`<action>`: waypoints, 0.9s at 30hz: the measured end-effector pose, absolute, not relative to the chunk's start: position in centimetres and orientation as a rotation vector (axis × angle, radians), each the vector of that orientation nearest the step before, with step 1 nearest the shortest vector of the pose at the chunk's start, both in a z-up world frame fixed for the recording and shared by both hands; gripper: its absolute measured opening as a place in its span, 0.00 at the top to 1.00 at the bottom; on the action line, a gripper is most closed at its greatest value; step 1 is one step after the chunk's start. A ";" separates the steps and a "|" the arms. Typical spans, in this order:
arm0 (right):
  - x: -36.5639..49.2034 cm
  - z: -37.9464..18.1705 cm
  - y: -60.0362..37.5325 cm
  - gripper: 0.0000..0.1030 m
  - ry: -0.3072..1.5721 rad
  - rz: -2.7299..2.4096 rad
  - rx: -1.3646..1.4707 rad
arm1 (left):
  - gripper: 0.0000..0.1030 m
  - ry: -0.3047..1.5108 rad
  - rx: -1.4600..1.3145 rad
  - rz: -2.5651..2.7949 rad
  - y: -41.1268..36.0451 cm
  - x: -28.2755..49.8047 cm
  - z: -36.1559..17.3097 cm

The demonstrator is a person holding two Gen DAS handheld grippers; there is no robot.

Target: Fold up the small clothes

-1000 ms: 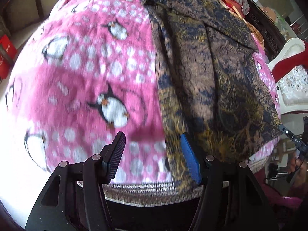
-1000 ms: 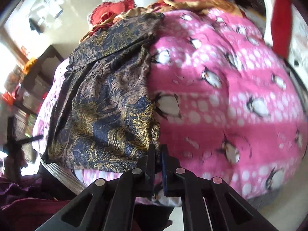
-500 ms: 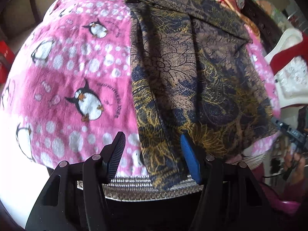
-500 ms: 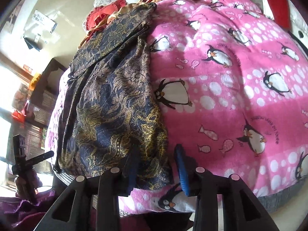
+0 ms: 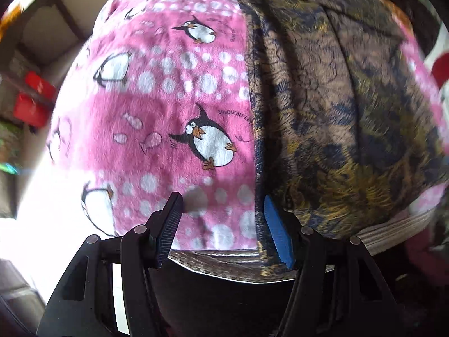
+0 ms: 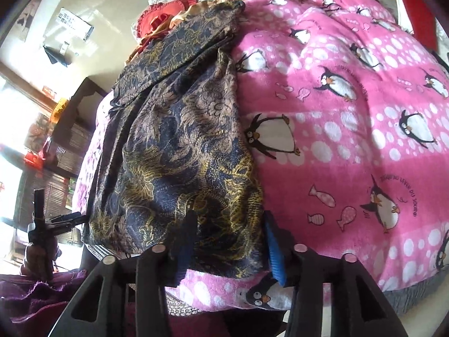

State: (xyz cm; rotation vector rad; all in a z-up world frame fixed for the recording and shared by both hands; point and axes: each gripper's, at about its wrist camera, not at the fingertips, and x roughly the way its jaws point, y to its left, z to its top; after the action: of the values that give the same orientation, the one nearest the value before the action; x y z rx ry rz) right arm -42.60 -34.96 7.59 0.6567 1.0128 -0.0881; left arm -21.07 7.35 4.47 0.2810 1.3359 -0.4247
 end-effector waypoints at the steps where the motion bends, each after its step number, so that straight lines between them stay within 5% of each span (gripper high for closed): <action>1: -42.5 7.4 -35.0 0.56 1.022 -0.090 0.658 | 0.41 1.334 0.253 -0.441 7.3 -21.1 4.6; 13: -42.6 6.8 -35.8 0.59 0.981 -0.083 0.721 | 0.43 1.299 0.371 -0.522 3.8 -23.8 2.8; 15: -42.7 7.1 -35.6 0.93 0.981 -0.090 0.687 | 0.85 1.315 0.322 -0.571 4.0 -23.7 3.0; 16: -42.8 7.3 -35.4 0.96 0.979 -0.086 0.673 | 0.93 1.329 0.301 -0.598 4.3 -23.8 3.0; 27: -47.1 13.2 -33.2 0.96 0.876 -0.041 0.610 | 0.98 1.224 0.215 -0.686 8.5 -23.8 8.6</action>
State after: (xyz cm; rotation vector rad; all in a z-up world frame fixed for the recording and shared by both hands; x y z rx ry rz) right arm -47.13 -33.22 13.23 0.6101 0.8756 -0.0409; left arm -23.82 8.54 8.60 0.2145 1.2242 -0.6861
